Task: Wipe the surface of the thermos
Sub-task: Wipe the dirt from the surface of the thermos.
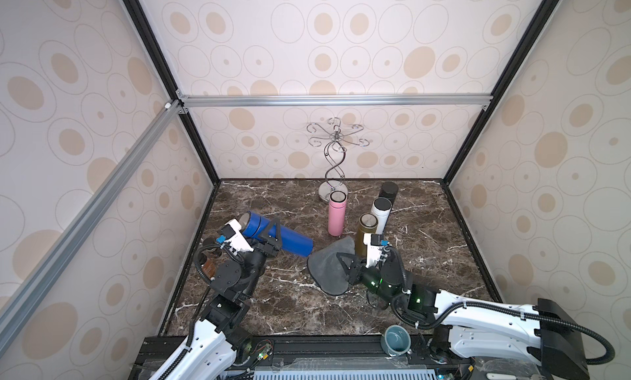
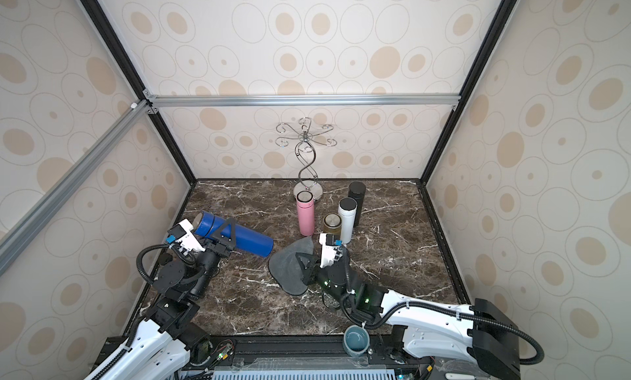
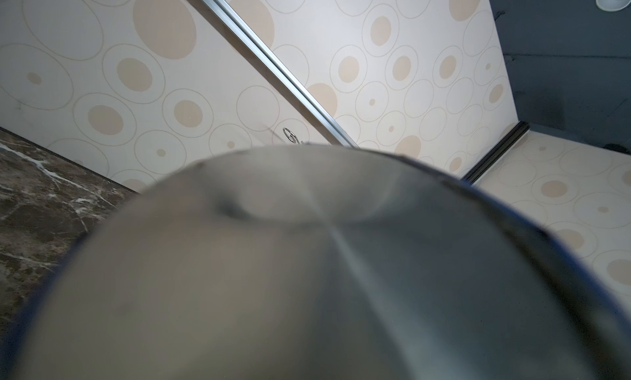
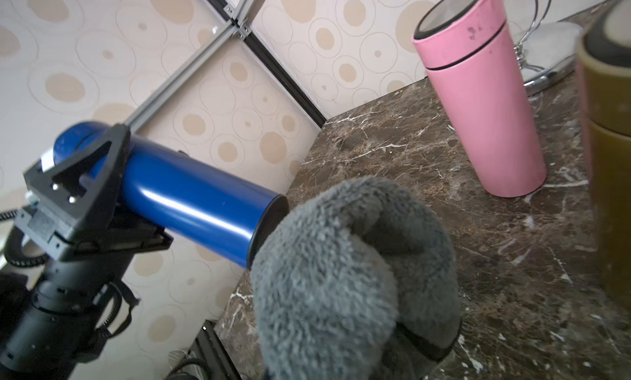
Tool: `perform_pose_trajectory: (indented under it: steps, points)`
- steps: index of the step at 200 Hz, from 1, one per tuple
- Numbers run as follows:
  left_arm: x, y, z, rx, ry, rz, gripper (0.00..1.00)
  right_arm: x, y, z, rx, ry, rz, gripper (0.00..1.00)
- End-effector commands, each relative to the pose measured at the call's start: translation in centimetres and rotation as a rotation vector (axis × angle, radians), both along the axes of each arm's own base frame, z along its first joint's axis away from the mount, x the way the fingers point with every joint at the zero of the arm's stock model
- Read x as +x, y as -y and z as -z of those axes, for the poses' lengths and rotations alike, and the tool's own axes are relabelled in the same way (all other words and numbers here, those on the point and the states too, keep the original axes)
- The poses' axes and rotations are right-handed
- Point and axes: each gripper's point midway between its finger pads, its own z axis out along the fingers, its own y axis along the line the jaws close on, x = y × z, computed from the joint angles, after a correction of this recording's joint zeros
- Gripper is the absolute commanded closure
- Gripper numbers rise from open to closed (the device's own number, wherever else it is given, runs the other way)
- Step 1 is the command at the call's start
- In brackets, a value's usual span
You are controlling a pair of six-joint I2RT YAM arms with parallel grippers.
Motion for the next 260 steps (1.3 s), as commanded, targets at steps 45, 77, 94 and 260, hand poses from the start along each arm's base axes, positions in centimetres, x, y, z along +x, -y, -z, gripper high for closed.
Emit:
perform_pose_trajectory:
  steps: [45,77,94,260]
  points:
    - [-2.2,0.6,-4.7,-0.198,0.143,0.138,1.00,1.3,-1.5,-4.9,0.342,-0.025,-0.142,1.00]
    - [-1.7,0.8,-3.8,-0.196,0.135,0.135,1.00,1.2,-5.1,-5.8,0.365,-0.054,-0.272,1.00]
    - [-1.4,0.9,-3.6,-0.181,0.130,0.131,1.00,0.5,-7.5,-6.1,0.384,-0.060,-0.369,1.00]
    - [-0.3,-2.6,-1.7,-0.085,0.141,-0.130,1.00,-1.2,-7.3,-3.2,0.543,-0.180,-0.375,1.00]
